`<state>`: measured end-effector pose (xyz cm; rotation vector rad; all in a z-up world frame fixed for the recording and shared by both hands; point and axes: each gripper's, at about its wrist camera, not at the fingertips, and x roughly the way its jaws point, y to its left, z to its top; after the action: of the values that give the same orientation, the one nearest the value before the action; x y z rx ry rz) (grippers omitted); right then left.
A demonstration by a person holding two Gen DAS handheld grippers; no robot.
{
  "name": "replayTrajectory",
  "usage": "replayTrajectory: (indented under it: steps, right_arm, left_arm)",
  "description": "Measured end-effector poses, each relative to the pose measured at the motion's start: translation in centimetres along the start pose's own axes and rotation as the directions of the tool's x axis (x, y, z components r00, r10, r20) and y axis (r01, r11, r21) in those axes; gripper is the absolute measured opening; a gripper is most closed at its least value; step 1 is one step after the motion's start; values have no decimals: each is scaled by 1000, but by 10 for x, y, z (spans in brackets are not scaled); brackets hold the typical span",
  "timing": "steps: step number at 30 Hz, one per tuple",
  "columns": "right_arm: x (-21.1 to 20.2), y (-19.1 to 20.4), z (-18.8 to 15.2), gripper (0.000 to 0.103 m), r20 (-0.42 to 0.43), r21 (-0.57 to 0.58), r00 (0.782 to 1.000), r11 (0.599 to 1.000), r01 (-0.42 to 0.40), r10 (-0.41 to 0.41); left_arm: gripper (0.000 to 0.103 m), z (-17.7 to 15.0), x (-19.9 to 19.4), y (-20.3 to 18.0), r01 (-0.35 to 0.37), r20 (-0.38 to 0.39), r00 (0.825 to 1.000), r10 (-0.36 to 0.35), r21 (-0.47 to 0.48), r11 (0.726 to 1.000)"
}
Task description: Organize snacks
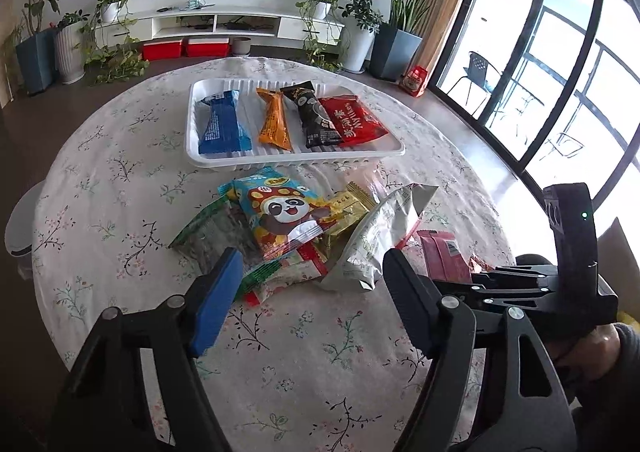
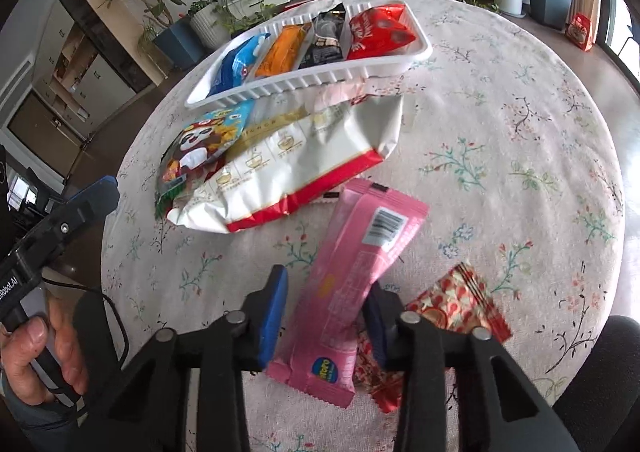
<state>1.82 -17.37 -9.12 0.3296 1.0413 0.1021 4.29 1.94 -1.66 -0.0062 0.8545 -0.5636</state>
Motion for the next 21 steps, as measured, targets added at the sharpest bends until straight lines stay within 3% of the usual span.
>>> replayTrajectory:
  steps: [2,4,9,14,18,21]
  right_arm:
    - [-1,-5,0,20,1,15,1000,1000,-9,9]
    - [-2,-8,-1,20,4,26,1000,999,-27,27]
    - [-6,-12,-5,19,16,48,998,996,-69,69]
    - [-16,-19,-10,18,28,71,995,992,-101,100]
    - [-24,-27,-10,18,52,111,988,983,-148,143]
    - [-28,-30,-10,18,65,125,984,977,-173,166]
  left_arm:
    - [65,5,5,-7,8,-15,1000,-8,36,999]
    - [63,11,16,-17,9,-48,999,-5,87,996]
    - [41,20,51,-42,22,-159,987,16,235,972]
    - [41,30,89,-70,40,-275,957,89,432,901]
    - [41,31,115,-85,91,-348,932,106,504,859]
    - [41,27,132,-98,84,-370,914,164,570,817]
